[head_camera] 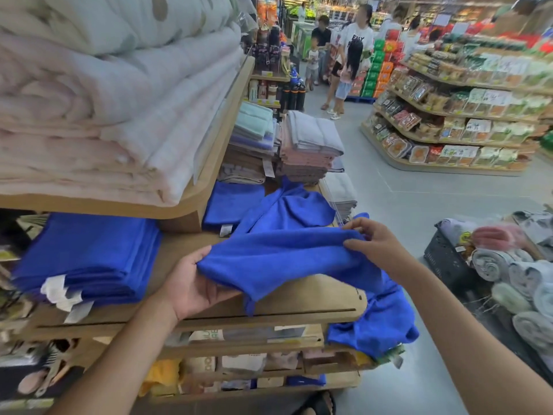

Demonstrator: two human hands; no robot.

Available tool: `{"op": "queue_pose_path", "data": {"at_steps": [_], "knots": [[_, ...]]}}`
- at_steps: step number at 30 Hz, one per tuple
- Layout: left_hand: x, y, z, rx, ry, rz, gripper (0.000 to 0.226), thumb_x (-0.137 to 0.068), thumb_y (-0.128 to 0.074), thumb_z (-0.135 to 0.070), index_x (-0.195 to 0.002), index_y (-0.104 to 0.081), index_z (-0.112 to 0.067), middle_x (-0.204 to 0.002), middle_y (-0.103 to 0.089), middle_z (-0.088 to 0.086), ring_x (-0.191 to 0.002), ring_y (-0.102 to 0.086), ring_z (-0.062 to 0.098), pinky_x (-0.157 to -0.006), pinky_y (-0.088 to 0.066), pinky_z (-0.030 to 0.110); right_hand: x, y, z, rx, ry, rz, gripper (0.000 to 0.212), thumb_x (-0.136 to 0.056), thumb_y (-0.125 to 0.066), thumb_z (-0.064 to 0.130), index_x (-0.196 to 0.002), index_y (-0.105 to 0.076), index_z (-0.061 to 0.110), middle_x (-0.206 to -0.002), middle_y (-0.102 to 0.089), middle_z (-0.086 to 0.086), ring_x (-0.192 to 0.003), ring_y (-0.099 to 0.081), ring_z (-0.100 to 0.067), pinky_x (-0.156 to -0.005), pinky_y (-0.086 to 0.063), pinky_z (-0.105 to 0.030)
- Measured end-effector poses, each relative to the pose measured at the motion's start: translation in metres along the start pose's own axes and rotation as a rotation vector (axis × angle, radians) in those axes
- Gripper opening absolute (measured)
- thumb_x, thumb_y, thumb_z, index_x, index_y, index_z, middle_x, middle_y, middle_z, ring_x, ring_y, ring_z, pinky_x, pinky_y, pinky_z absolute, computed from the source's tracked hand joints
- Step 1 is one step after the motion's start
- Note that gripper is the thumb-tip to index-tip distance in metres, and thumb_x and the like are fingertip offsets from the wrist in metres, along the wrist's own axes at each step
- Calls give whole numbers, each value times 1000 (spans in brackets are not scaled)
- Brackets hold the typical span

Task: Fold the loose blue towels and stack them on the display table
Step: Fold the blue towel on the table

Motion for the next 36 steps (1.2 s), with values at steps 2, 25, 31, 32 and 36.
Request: {"op": "queue_pose_path", "data": {"at_steps": [2,25,31,32,36], "knots": [[-9,-5,11,16,39,-23,48,-97,-49,-45,-130,-65,-12,-133,-65,20,-115,-65,45,-91,-51,67,-8,-1,-7,463,114,-182,32,-85,-68,-1,-104,-73,25,-106,-65,1,-97,-62,-20,-84,-47,-29],[-14,-2,53,-73,135,-138,40,-108,-37,-26,-131,-51,2,-118,-70,25,-91,-76,34,-63,-64,35,80,-164,-49,535,409,40,8,-91,-58,42,-89,-63,36,-87,-57,20,-82,-50,-3,-77,-44,-29],[-6,-5,55,-849,172,-220,48,-98,-50,-58,-125,-55,-20,-113,-76,5,-48,-53,12,-41,-27,18,79,-166,-44,554,342,132,21,-95,-58,35,-111,-71,32,-95,-64,16,-89,-54,-6,-88,-44,-35],[-7,-6,55,-933,128,-241,46,-95,-58,-54,-122,-55,-17,-110,-77,5,-47,-50,12,-42,-26,20,80,-167,-45,558,343,137,26,-94,-57,35,-117,-71,32,-98,-65,16,-92,-55,-7,-89,-44,-35],[-10,-16,59,-817,-8,-278,18,-97,-60,-30,-101,-64,-14,-90,-75,9,-61,-61,17,-59,-40,27,84,-159,-50,453,325,154,45,-91,-58,52,-134,-55,38,-113,-64,25,-106,-57,2,-99,-43,-30]]}}
Point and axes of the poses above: each hand's wrist, its own x-axis away from the middle knuckle, its own y-axis out of the back of the hand, z = x × y, the point moved 2 cm from there along -x, towards the middle knuckle
